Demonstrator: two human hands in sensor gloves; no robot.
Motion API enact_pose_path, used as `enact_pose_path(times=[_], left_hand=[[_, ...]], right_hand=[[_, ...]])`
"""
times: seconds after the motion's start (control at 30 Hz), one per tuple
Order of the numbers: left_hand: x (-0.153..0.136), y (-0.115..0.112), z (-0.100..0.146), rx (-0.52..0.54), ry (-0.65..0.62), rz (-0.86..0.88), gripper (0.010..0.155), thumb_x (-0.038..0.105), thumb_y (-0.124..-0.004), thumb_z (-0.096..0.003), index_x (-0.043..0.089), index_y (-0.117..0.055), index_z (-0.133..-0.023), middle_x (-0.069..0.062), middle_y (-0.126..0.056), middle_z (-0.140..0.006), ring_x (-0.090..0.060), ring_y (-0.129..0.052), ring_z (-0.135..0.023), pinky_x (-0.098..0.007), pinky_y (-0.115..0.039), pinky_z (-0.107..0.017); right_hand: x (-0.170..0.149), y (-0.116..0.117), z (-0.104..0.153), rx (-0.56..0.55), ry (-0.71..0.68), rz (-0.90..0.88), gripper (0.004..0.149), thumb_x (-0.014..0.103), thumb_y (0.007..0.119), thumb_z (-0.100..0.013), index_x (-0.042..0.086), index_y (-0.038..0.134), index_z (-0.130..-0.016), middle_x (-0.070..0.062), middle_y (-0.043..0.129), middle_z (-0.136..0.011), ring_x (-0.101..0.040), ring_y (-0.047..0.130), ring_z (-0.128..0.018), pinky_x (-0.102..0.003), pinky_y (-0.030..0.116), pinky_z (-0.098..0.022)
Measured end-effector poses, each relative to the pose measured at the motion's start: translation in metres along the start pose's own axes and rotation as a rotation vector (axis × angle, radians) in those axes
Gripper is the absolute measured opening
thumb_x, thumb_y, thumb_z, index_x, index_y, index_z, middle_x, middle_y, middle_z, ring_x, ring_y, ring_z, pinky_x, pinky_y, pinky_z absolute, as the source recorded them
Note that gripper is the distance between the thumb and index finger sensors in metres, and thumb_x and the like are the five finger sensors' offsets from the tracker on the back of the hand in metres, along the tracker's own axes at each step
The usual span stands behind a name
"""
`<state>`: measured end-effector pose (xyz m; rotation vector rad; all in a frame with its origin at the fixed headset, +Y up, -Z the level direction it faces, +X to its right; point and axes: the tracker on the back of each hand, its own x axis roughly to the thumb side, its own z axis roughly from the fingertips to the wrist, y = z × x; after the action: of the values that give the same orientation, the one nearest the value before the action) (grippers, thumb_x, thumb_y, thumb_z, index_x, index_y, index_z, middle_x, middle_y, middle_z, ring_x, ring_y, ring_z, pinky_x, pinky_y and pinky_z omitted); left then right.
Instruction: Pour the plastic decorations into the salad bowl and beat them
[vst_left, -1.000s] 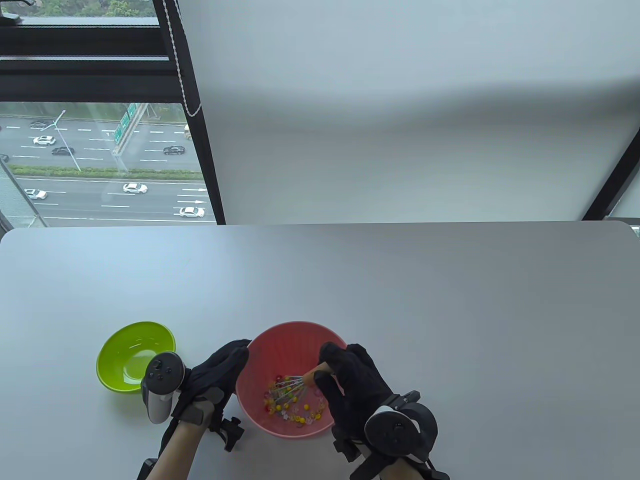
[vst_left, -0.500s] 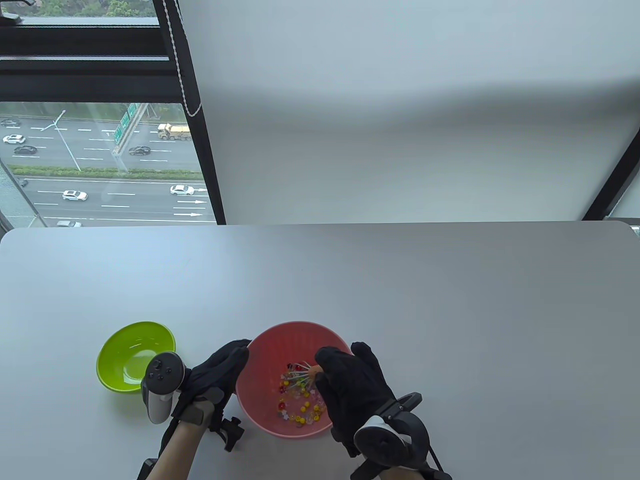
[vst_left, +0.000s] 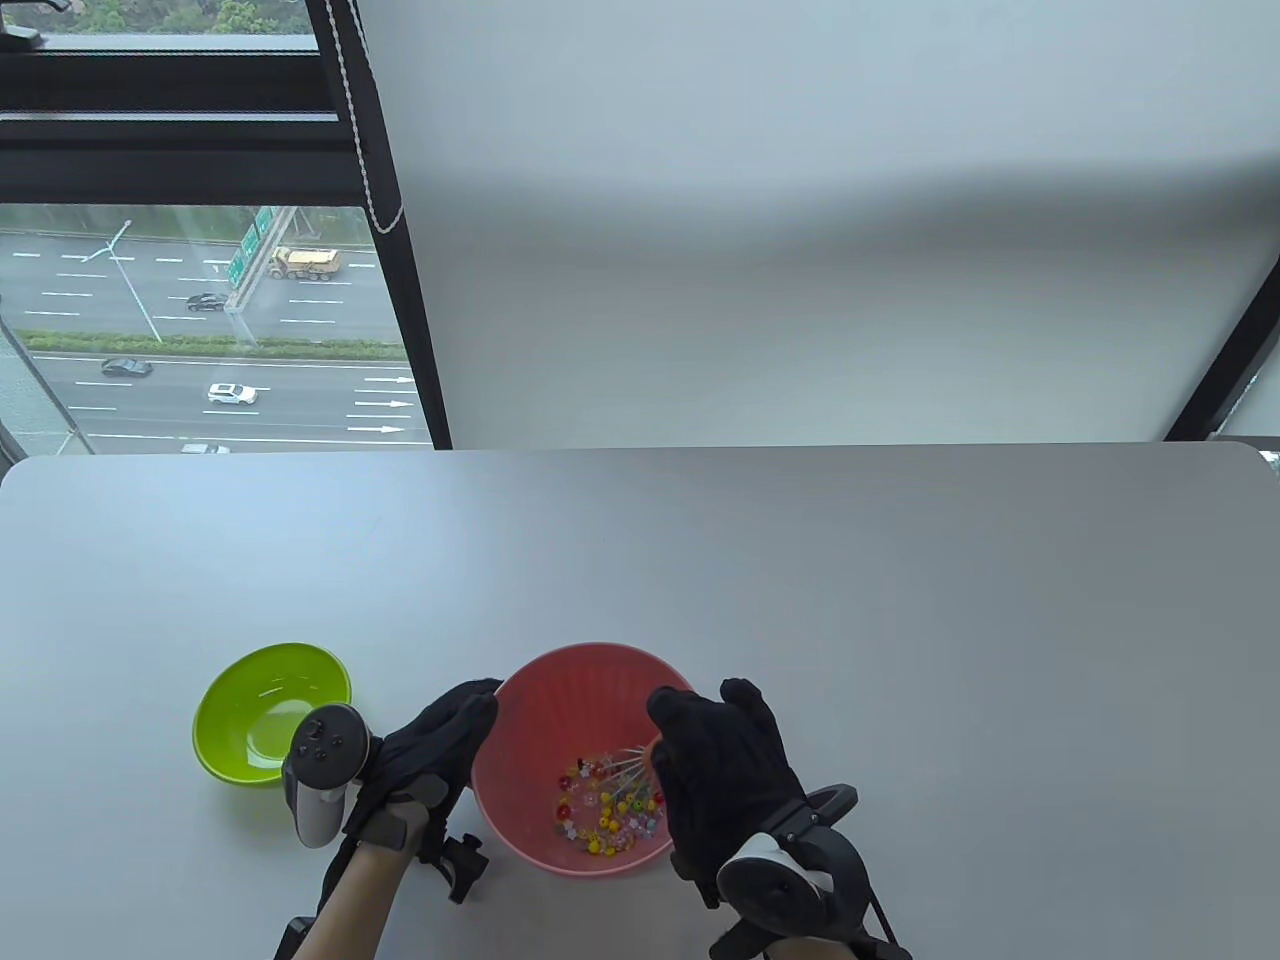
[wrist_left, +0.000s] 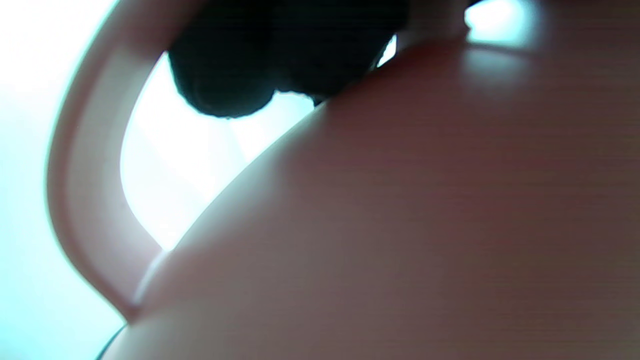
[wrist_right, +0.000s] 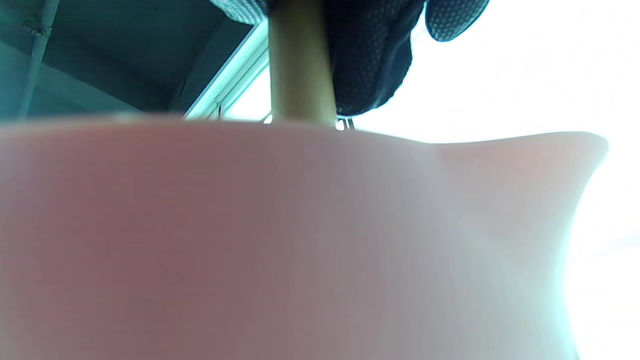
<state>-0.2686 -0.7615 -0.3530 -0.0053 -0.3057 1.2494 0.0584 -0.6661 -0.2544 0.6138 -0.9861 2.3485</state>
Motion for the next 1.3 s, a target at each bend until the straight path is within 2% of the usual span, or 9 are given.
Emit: enact_pose_path(times=[0.13, 0.4, 0.53, 0.6, 0.87, 1.03, 1.3], left_hand=[[0.000, 0.000, 0.000, 0.000, 0.000, 0.000, 0.067, 0.066, -0.063, -0.0567, 0.013, -0.080, -0.095, 0.003, -0.093, -0.042, -0.028, -0.094, -0.052, -0.058, -0.059, -0.071], [0.000, 0.000, 0.000, 0.000, 0.001, 0.001, 0.067, 0.066, -0.063, -0.0567, 0.013, -0.080, -0.094, 0.003, -0.093, -0.042, -0.028, -0.094, -0.052, -0.058, -0.059, -0.071], [0.000, 0.000, 0.000, 0.000, 0.001, 0.001, 0.067, 0.066, -0.063, -0.0567, 0.013, -0.080, -0.095, 0.003, -0.093, -0.042, -0.028, -0.094, -0.052, -0.058, -0.059, -0.071], [0.000, 0.000, 0.000, 0.001, 0.001, 0.002, 0.067, 0.066, -0.063, -0.0567, 0.013, -0.080, -0.094, 0.003, -0.093, -0.042, -0.029, -0.094, -0.052, -0.058, -0.059, -0.071], [0.000, 0.000, 0.000, 0.000, 0.001, 0.002, 0.067, 0.066, -0.063, -0.0567, 0.013, -0.080, -0.094, 0.003, -0.093, -0.042, -0.029, -0.094, -0.052, -0.058, -0.059, -0.071], [0.000, 0.000, 0.000, 0.000, 0.000, 0.001, 0.067, 0.066, -0.063, -0.0567, 0.013, -0.080, -0.094, 0.003, -0.093, -0.042, -0.028, -0.094, -0.052, -0.058, -0.059, -0.071], [0.000, 0.000, 0.000, -0.001, 0.000, 0.002, 0.067, 0.066, -0.063, -0.0568, 0.013, -0.080, -0.094, 0.003, -0.093, -0.042, -0.028, -0.094, -0.052, -0.058, -0.059, -0.071]], right_hand=[[-0.004, 0.002, 0.000, 0.014, 0.052, -0.081, 0.052, 0.047, 0.055, -0.061, 0.032, 0.042, -0.110, 0.009, 0.073, -0.096, -0.013, 0.090, -0.066, -0.047, 0.054, -0.079], [-0.006, 0.007, -0.001, 0.046, 0.105, -0.151, 0.057, 0.050, 0.075, -0.057, 0.032, 0.052, -0.105, 0.010, 0.078, -0.095, -0.012, 0.101, -0.063, -0.044, 0.062, -0.077], [-0.005, 0.009, -0.001, 0.063, 0.088, -0.116, 0.070, 0.048, 0.089, -0.051, 0.032, 0.049, -0.106, 0.010, 0.075, -0.097, -0.011, 0.100, -0.066, -0.045, 0.061, -0.076], [-0.003, 0.009, -0.001, 0.060, 0.076, -0.093, 0.074, 0.048, 0.091, -0.049, 0.032, 0.047, -0.107, 0.010, 0.073, -0.098, -0.011, 0.099, -0.067, -0.046, 0.061, -0.076], [0.004, 0.010, 0.001, 0.045, 0.005, -0.008, 0.063, 0.044, 0.083, -0.055, 0.037, 0.047, -0.106, 0.011, 0.070, -0.101, -0.014, 0.093, -0.077, -0.049, 0.057, -0.078], [0.006, 0.009, 0.002, 0.034, -0.022, 0.031, 0.056, 0.044, 0.072, -0.059, 0.038, 0.045, -0.108, 0.011, 0.069, -0.102, -0.015, 0.090, -0.080, -0.049, 0.054, -0.079], [0.005, 0.007, 0.001, 0.029, -0.033, 0.043, 0.053, 0.044, 0.063, -0.061, 0.037, 0.042, -0.109, 0.009, 0.065, -0.102, -0.016, 0.091, -0.079, -0.047, 0.053, -0.080]])
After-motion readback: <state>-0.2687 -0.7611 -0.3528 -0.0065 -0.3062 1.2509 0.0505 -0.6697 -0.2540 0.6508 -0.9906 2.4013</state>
